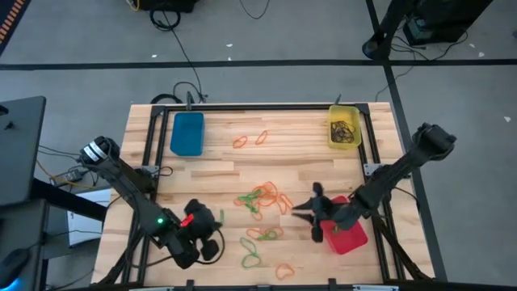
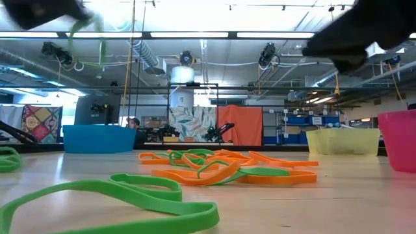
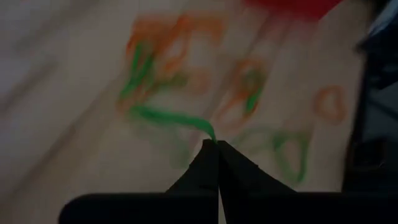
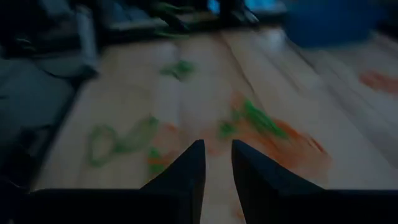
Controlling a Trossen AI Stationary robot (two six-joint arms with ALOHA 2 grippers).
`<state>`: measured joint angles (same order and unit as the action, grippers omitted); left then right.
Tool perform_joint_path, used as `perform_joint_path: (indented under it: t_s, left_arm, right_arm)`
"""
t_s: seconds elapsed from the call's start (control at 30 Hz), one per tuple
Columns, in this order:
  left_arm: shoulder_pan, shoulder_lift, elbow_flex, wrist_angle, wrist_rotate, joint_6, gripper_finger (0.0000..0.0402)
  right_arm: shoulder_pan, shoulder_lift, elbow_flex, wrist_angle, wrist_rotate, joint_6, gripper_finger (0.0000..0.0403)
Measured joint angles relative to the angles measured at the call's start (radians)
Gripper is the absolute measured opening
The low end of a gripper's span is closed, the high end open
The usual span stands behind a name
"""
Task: Sort rubber bands into baskets
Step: Put the green rubber band into the red bin
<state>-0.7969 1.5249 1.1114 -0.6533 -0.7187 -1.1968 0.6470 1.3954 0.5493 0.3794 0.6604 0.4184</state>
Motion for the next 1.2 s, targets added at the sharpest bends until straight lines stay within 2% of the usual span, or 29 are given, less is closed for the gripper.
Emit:
perform_joint_path:
  t_s: [0.13, 0.27, 0.4, 0.53, 0.6, 0.67, 0.77, 0.83, 1.2]
  left_arm:
    - [0.05, 0.007, 0.0, 0.206, -0.031, 0.251, 0.0001]
    - [0.104, 0.032, -0.003, 0.382, -0.058, 0.46, 0.0001]
    - [0.149, 0.065, -0.003, 0.571, -0.182, 0.572, 0.0004]
    - [0.181, 0.101, -0.003, 0.71, -0.099, 0.748, 0.0005]
    - [0.192, 0.121, -0.004, 0.772, -0.11, 0.774, 0.0005]
    - [0.202, 0.14, -0.003, 0.825, -0.164, 0.796, 0.0006]
    - [0.219, 0.183, -0.003, 0.912, -0.234, 0.828, 0.0006]
    - [0.228, 0.206, -0.004, 0.946, -0.238, 0.844, 0.0006]
    - [0.254, 0.243, -0.004, 1.015, -0.199, 0.851, 0.0007]
  right_arm:
    - [-0.012, 0.146, 0.004, 0.325, -0.04, -0.198, 0.0092]
    - [-0.037, 0.277, 0.055, 0.523, -0.115, -0.355, 0.0092]
    - [-0.049, 0.372, 0.122, 0.566, -0.133, -0.41, 0.0092]
    - [-0.04, 0.404, 0.161, 0.568, -0.059, -0.491, 0.0092]
    - [-0.038, 0.401, 0.172, 0.57, -0.022, -0.516, 0.0092]
    - [-0.039, 0.394, 0.189, 0.572, 0.027, -0.523, 0.0092]
    - [-0.034, 0.381, 0.2, 0.574, 0.203, -0.53, 0.0092]
    - [-0.026, 0.377, 0.2, 0.574, 0.272, -0.564, 0.0092]
    - [-0.015, 0.374, 0.201, 0.592, 0.262, -0.596, 0.0092]
